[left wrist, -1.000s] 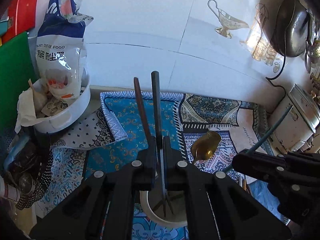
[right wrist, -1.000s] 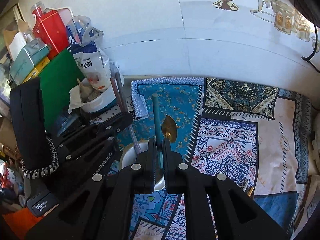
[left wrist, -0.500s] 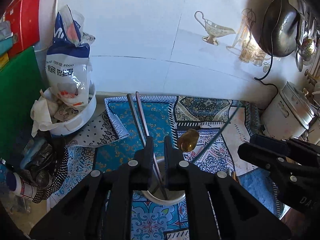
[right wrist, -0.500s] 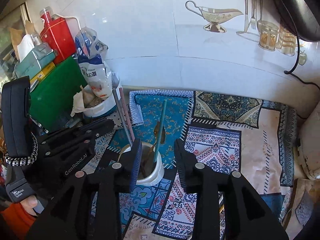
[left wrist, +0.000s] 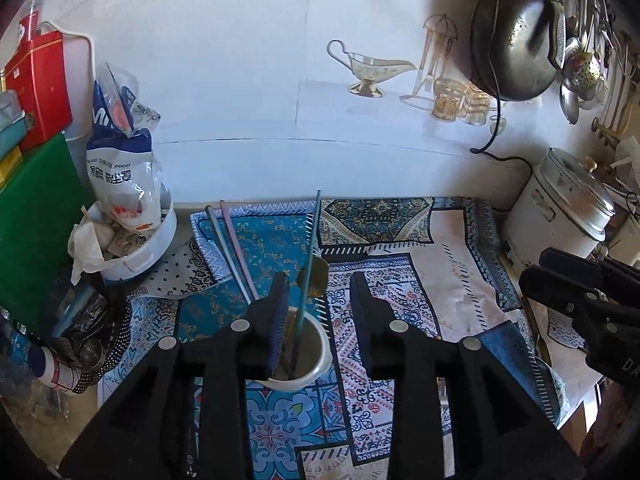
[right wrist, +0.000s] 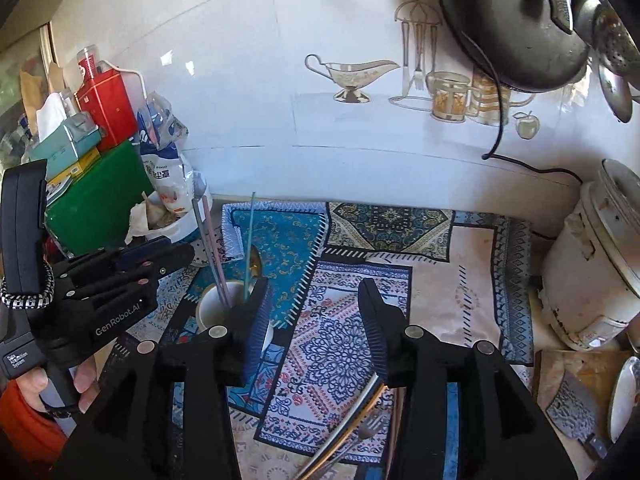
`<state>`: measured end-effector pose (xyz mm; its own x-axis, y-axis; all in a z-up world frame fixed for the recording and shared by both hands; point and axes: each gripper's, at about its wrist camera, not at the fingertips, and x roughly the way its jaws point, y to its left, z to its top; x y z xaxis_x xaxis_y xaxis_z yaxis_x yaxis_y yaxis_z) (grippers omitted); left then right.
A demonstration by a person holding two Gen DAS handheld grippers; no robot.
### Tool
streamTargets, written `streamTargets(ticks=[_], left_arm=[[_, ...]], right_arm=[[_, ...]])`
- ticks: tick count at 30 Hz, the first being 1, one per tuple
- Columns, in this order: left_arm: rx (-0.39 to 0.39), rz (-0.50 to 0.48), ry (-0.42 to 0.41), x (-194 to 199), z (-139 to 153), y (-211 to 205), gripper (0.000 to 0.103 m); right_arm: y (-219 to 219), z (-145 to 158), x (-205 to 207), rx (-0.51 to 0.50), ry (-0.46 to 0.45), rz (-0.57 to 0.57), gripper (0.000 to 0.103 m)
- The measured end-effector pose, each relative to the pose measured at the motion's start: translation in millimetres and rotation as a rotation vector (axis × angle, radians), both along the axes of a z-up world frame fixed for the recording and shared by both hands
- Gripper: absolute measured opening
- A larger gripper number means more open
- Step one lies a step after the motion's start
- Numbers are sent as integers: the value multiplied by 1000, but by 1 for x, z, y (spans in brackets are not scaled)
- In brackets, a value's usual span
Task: Organize utensils
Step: 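Move both tools down to the utensils lying on the cloth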
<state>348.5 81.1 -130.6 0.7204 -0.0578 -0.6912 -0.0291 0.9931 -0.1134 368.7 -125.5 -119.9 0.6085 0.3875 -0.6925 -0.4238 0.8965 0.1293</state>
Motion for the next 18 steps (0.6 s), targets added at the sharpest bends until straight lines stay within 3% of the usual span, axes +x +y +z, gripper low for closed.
streamTargets(ticks=[7,18], left_arm=[[-18,-69,54,3,-16,-49,39],[-4,-171,255,25,-86,-112,39]], right_arm=[[-46,-22,2,-36,44,-70,41],[-97,-89,8,-106,202,-147,41]])
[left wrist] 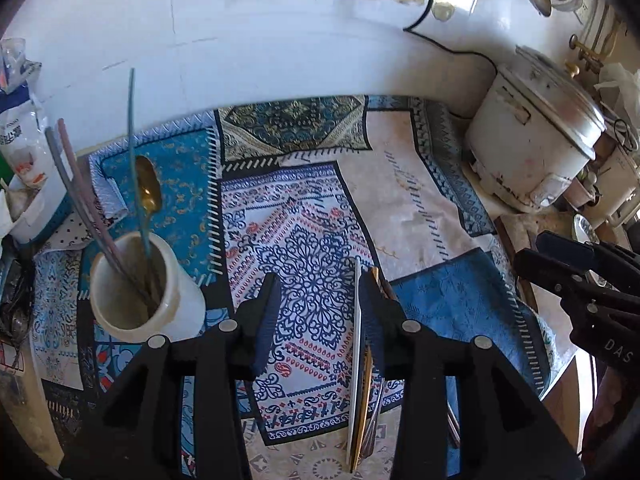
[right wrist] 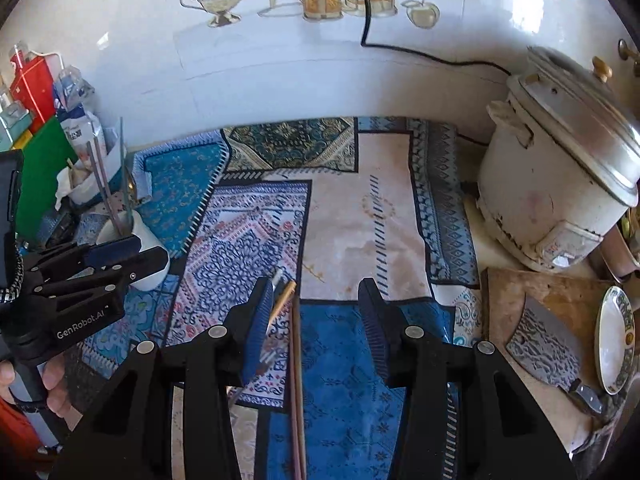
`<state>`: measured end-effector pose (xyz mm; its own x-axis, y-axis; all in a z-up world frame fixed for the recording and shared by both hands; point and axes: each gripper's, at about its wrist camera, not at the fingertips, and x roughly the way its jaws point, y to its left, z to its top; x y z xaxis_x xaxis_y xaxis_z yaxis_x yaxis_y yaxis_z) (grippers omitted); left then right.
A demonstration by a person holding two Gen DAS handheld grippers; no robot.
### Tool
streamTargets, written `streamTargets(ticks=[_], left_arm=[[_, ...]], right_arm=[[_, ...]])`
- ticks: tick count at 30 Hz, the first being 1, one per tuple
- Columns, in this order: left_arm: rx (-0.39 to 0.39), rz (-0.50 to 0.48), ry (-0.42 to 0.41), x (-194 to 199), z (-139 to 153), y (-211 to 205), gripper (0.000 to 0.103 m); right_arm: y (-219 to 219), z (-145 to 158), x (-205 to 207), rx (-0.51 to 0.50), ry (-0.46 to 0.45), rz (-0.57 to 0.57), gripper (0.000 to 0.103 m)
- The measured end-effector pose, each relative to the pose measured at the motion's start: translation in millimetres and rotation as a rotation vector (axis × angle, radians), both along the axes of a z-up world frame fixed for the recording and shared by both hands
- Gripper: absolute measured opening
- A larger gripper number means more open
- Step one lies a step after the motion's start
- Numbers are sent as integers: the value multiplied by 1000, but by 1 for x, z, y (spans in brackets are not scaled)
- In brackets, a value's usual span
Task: Organize utensils
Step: 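Move both tools down to the utensils lying on the cloth, then grasp a white chopstick with the left tool while the right tool grasps a wooden chopstick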
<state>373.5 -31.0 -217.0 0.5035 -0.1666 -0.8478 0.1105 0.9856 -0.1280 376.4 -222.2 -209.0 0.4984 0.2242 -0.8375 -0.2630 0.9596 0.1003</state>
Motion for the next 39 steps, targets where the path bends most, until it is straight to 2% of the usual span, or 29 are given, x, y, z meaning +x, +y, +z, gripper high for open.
streamTargets(ticks=[8,14,21,27,31,32,39], left_arm=[[46,-74,179,13,-66,-28,39],[80,-116,238,11,-93,-40,39],[108,-133,260,16,-108,-45,39],[98,-132,258,21,-110,-45,31],[113,-126,275,26,-115,-45,21],[122,-128,264,28,-115,-46,21],[134,-157,277,35,-116,-48,19]], right_arm=[[-13,-54,0,-34,142,14,41],[-11,-83,-4,-34,225,46,41],[-2,-106,-9,-39,281,85,41],[2,-119,-10,-43,309,101,41],[3,-123,-8,-33,326,106,34],[4,-125,-8,-37,326,108,31],[5,-124,-3,-27,326,110,29]])
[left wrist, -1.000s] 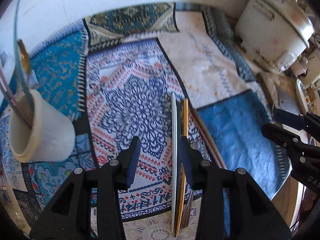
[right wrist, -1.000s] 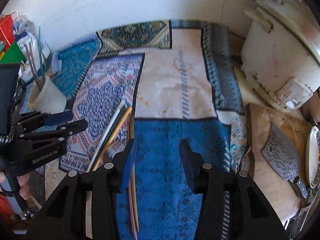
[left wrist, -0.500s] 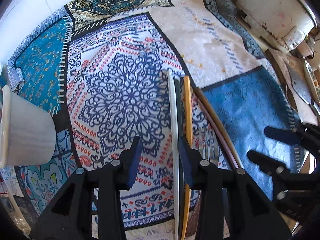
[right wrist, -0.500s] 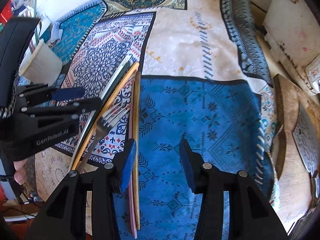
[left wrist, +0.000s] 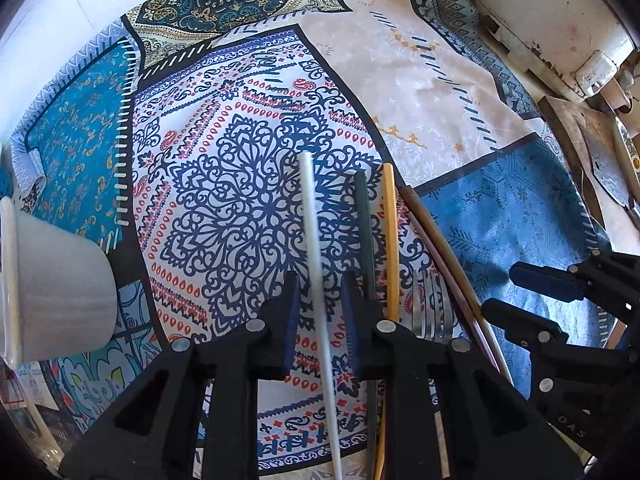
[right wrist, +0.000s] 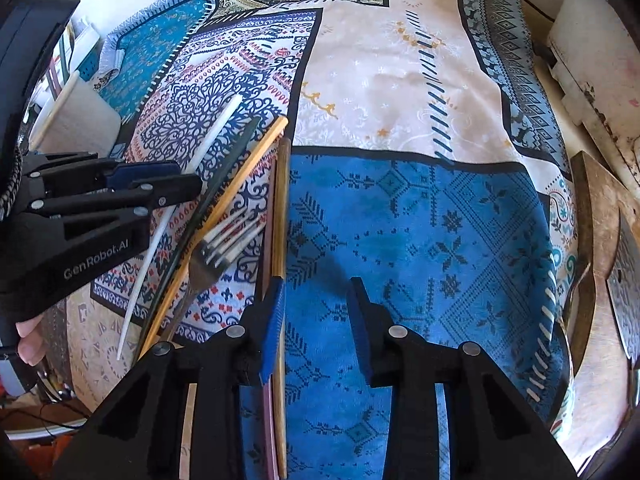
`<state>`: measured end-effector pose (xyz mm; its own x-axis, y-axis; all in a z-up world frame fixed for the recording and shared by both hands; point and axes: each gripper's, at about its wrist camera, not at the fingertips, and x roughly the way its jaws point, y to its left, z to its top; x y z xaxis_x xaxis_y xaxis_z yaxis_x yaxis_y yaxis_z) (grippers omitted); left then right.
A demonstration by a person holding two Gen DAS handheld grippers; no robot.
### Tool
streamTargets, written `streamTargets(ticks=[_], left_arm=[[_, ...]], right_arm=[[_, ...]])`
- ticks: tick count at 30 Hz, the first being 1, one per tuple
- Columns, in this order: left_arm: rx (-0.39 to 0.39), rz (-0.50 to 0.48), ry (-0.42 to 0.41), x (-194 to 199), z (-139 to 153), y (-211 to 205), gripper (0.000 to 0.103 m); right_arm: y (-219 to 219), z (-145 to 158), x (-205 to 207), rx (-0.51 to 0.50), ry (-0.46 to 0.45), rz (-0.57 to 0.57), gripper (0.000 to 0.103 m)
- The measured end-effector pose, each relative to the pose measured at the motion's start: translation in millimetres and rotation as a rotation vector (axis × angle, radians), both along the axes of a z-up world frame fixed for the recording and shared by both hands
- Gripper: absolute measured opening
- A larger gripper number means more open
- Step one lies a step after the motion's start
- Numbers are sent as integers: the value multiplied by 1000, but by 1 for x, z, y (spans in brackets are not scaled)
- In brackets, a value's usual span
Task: Organize utensils
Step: 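Grasp a white chopstick with the left tool while the right tool grasps a wooden chopstick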
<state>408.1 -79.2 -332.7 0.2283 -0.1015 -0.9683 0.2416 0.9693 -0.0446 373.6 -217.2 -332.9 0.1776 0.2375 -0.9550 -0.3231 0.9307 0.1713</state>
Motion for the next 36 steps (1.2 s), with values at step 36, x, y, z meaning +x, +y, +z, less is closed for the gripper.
streamTargets(ticks=[36], left_arm=[[-101,29,-50,-8,39,15,4]], right_arm=[[9,28,25,25,-108,-92,7]])
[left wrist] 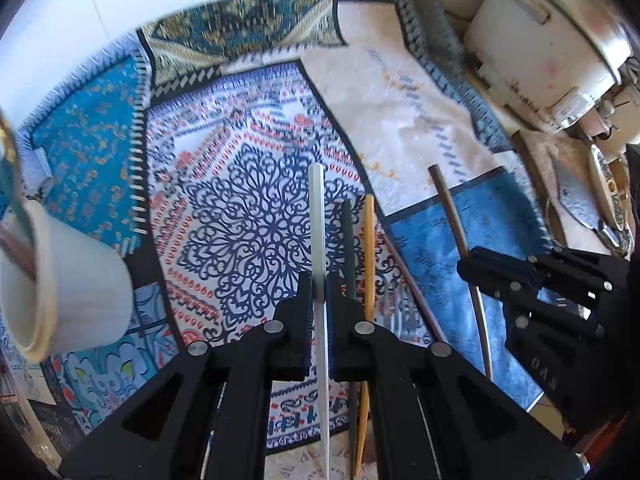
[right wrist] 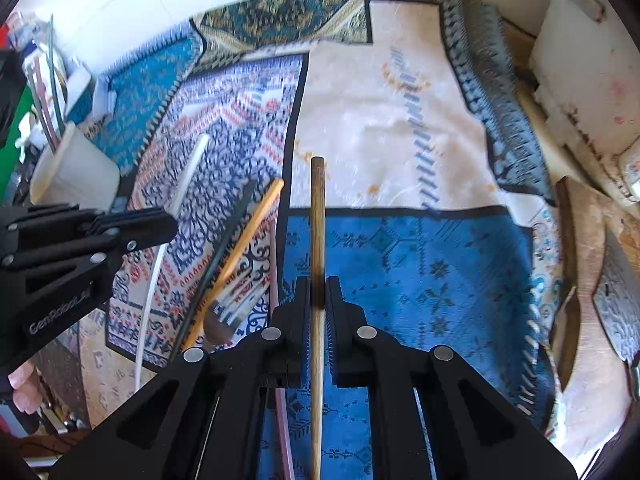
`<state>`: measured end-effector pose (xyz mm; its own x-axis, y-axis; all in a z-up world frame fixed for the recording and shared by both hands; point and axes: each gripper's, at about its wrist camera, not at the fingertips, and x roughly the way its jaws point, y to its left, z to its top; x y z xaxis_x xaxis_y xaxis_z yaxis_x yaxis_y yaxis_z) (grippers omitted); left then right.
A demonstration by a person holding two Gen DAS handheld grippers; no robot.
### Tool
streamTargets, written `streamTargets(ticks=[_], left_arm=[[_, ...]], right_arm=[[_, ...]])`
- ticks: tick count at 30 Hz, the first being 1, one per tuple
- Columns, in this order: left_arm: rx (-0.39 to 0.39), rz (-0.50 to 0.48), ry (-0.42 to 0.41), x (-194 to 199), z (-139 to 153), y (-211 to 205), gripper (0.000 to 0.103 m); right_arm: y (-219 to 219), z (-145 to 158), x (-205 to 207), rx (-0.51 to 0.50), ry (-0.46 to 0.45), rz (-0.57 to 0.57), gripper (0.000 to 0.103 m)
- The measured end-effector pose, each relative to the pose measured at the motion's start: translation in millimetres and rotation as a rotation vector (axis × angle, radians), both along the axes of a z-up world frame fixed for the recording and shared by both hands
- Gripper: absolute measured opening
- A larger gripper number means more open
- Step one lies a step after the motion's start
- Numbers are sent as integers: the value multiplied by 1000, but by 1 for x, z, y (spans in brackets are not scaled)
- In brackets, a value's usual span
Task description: Organize utensils
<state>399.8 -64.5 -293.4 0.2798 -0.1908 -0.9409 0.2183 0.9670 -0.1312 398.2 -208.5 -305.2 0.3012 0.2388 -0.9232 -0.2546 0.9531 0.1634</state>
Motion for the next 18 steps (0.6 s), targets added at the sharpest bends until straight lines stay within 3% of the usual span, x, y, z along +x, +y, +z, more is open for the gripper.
streamTargets(ticks=[18], left_arm=[[-64,96,-214,-32,86,43,4]], right_arm=[[13,87,-16,85,-213,-27,7]])
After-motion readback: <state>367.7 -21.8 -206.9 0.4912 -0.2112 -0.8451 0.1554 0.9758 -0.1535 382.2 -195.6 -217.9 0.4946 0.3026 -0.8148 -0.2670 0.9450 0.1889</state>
